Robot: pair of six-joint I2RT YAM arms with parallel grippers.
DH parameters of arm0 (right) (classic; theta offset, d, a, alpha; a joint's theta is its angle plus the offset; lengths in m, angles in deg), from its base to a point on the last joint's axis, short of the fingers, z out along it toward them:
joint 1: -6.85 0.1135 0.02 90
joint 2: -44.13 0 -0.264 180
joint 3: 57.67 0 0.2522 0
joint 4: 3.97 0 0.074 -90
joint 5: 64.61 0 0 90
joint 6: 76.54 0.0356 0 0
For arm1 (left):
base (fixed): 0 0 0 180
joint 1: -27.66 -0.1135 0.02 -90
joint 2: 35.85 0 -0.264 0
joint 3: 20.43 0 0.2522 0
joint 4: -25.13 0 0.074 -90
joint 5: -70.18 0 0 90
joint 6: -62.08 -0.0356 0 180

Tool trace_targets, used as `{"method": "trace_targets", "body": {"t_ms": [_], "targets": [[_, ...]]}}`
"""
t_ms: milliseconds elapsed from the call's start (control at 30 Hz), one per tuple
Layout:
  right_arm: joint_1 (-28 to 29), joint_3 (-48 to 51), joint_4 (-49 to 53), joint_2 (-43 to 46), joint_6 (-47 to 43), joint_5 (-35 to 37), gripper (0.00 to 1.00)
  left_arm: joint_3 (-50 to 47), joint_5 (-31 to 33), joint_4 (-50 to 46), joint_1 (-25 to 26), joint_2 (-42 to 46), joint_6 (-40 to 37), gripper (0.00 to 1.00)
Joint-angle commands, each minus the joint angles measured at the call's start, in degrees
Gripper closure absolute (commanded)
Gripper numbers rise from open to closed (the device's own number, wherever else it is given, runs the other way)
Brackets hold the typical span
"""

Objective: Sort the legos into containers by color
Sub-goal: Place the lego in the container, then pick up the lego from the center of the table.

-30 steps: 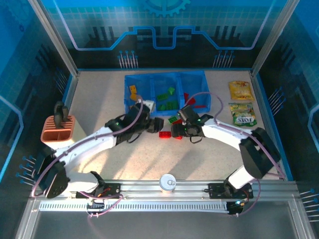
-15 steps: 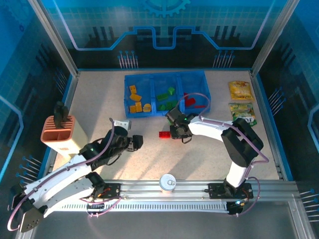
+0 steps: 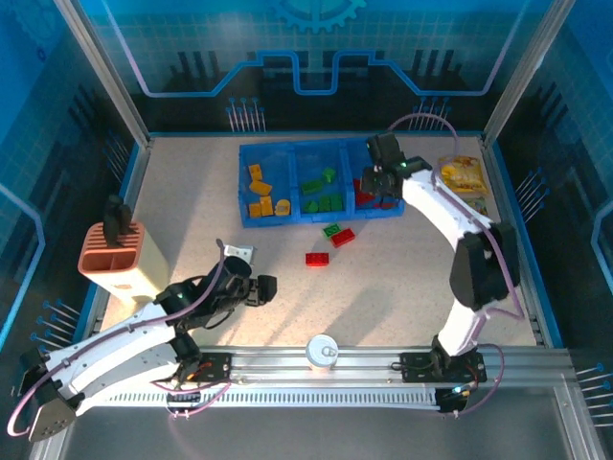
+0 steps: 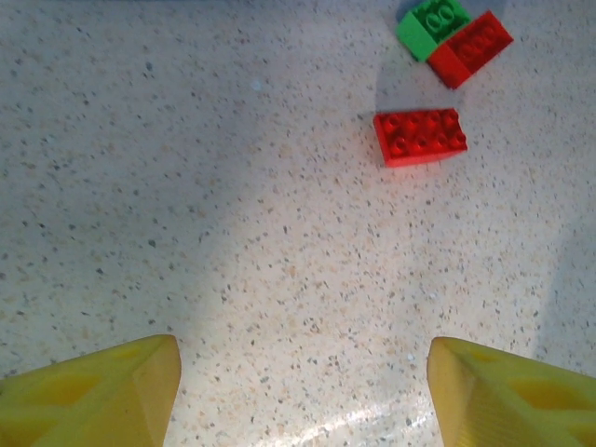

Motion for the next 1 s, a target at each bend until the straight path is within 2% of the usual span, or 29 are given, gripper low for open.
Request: {"method": "trace_targets", "body": {"t_ms": [0, 67, 133, 167, 233, 367, 567, 767, 967], "targets": [[-0.5, -6.4, 5.6, -8.0, -3.0, -1.6, 0.63, -0.4, 1.8, -1.5, 2.8, 0.7, 3.0, 0.29], [-0.7, -9.0, 6.2, -10.3, -2.5, -1.6, 0.57, -0.2, 2.7, -1.6, 4.3, 0.6, 3.7, 0.28], [-0.6, -10.4, 6.9, -10.9, -1.9, -1.1, 0.32, -0.1, 2.8, -1.7, 4.7, 0.4, 4.0, 0.28], [-0.6, -10.1, 6.7, -10.3, -1.7, -1.0, 0.24, -0.1, 2.8, -1.8, 4.8, 0.2, 4.1, 0.28], [-0.4, -8.0, 5.1, -7.7, -1.4, -0.2, 0.18, 0.2, 2.7, -1.6, 4.9, -0.2, 4.0, 0.28], [0.0, -3.0, 3.1, 0.0, -1.7, 0.9, 0.14, 1.1, 2.5, 0.7, 4.9, -3.1, 2.7, 0.27], [0.2, 4.4, 1.3, 11.4, -2.6, -0.3, 0.13, 6.4, 1.8, 5.6, 4.8, -14.5, -0.6, 0.21], [0.8, 16.6, -2.2, 23.9, -1.5, -1.8, 0.12, 16.2, 0.1, 8.8, 4.1, -30.6, -2.9, 0.16], [0.6, 28.4, -3.1, 34.7, -0.1, -1.1, 0.11, 29.3, -3.0, 5.8, 1.6, -48.3, -2.0, 0.15]]}}
